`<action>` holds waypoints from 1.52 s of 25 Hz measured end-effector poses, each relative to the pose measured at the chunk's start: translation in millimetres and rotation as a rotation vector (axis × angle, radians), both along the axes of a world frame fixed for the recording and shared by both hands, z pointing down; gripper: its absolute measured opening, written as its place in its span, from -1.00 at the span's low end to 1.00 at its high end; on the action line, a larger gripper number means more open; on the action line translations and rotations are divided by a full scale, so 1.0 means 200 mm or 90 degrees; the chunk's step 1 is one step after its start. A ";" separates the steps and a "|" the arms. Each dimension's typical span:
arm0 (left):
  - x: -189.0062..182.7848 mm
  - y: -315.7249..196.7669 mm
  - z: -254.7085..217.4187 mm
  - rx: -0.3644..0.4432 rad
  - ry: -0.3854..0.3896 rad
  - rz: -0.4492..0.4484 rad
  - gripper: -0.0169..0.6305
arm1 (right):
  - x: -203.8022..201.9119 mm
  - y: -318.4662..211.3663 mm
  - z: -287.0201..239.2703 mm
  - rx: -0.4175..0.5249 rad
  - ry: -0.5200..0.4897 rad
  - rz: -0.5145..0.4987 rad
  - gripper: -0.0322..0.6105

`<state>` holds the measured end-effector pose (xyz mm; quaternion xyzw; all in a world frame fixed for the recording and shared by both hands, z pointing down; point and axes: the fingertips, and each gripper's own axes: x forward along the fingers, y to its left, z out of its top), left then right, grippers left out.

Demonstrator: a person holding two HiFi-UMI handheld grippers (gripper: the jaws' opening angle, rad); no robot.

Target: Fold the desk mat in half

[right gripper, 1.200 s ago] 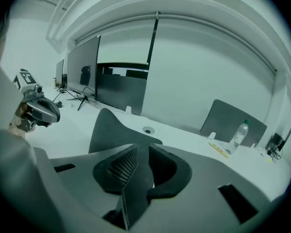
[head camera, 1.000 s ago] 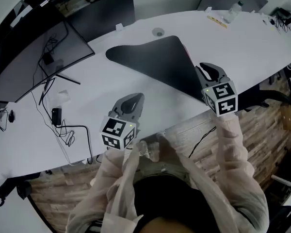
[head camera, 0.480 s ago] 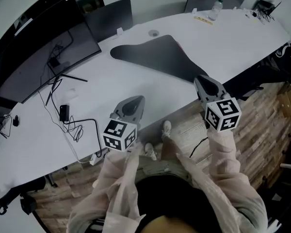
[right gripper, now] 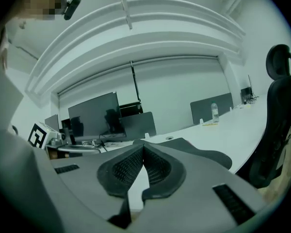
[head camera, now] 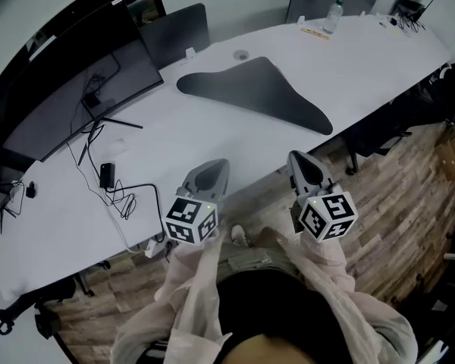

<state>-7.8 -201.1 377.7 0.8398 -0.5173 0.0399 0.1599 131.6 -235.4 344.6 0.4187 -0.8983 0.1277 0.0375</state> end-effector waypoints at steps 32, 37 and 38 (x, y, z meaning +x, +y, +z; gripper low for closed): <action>0.07 0.06 0.10 -0.034 0.001 -0.042 -0.87 | 0.05 0.04 0.18 -0.014 0.084 -0.011 -0.86; 0.07 0.05 0.11 -0.037 0.001 -0.040 -0.87 | 0.02 0.04 0.19 -0.017 0.086 -0.019 -0.86; 0.06 0.04 0.11 -0.037 0.001 -0.039 -0.87 | 0.02 0.04 0.19 -0.018 0.086 -0.021 -0.86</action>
